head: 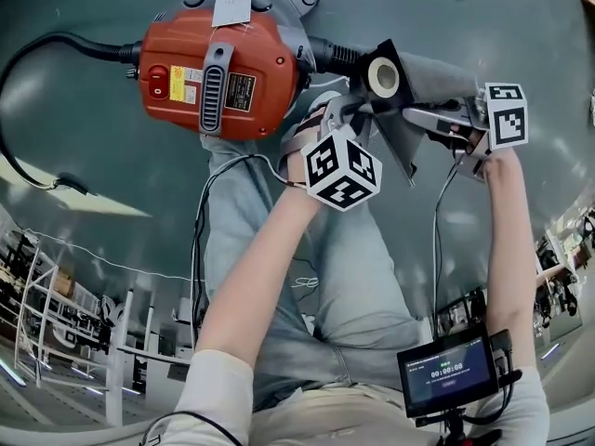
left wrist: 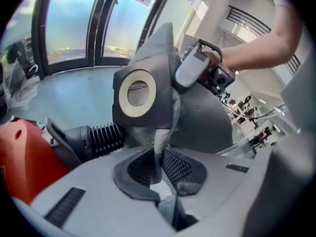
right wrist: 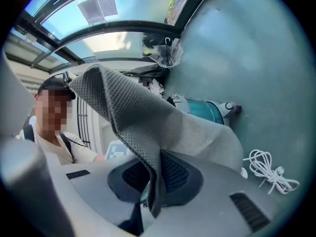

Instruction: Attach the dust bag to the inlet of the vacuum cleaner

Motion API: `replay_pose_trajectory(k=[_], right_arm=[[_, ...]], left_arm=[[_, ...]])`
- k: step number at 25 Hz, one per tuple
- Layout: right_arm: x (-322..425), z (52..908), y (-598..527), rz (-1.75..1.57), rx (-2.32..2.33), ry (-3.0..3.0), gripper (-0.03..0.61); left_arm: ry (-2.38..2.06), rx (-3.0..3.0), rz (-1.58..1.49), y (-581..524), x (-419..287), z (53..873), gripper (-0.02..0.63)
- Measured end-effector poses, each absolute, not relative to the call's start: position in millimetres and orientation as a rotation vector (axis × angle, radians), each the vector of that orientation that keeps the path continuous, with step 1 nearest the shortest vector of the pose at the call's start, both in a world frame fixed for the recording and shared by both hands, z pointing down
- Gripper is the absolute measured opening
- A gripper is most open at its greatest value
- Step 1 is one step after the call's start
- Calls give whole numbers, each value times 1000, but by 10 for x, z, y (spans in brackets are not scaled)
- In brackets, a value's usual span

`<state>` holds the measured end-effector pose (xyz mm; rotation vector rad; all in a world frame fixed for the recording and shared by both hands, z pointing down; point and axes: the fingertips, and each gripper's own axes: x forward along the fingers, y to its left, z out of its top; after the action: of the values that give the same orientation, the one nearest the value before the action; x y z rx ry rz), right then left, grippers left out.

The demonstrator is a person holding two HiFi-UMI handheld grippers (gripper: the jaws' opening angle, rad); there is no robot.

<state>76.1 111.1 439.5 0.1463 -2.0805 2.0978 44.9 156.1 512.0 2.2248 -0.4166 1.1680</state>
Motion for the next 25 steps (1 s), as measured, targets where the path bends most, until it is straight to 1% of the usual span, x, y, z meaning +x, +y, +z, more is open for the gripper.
replay_pose_trajectory(k=[2, 5, 8, 10, 12, 14, 16, 17, 18, 19, 20, 22, 25], right_arm=[[643, 4380, 1173, 2065, 142, -2093, 32], [806, 4439, 1231, 2007, 205, -2069, 40], [1379, 4604, 1247, 2053, 481, -1959, 167], [1952, 4569, 1121, 2136, 766, -1923, 175], [2409, 4279, 910, 2177, 966, -1979, 175], [2523, 4041, 782, 2142, 1045, -2041, 175], [2277, 4161, 829, 2118, 1085, -1993, 182], [2073, 4325, 901, 2136, 1098, -1933, 258], [1852, 4500, 971, 2175, 1110, -1864, 289], [1639, 4639, 1007, 2222, 1124, -1800, 297], [1447, 4716, 985, 2258, 1134, -1762, 367], [1126, 4732, 794, 2208, 1108, -1802, 370], [807, 4829, 538, 1996, 1038, -1857, 370]], left_arm=[[-427, 2167, 1131, 1639, 314, 5066, 34], [-428, 2084, 1104, 1697, 380, 5035, 29], [-464, 1938, 1088, 1681, 498, 5150, 27], [-470, 1861, 1101, 1667, 637, 5257, 26], [-439, 1836, 1143, 1676, 892, 5314, 27], [-409, 1836, 1165, 1711, 1099, 5341, 28], [-406, 1861, 1180, 1791, 1050, 5339, 28], [-410, 1879, 1196, 1847, 932, 5332, 28], [-409, 1898, 1221, 1906, 783, 5322, 28], [-402, 1918, 1255, 1960, 637, 5313, 28], [-387, 1938, 1296, 2000, 525, 5304, 28], [-358, 1976, 1376, 2008, 435, 5294, 28], [-355, 2000, 1437, 1938, 424, 5311, 28]])
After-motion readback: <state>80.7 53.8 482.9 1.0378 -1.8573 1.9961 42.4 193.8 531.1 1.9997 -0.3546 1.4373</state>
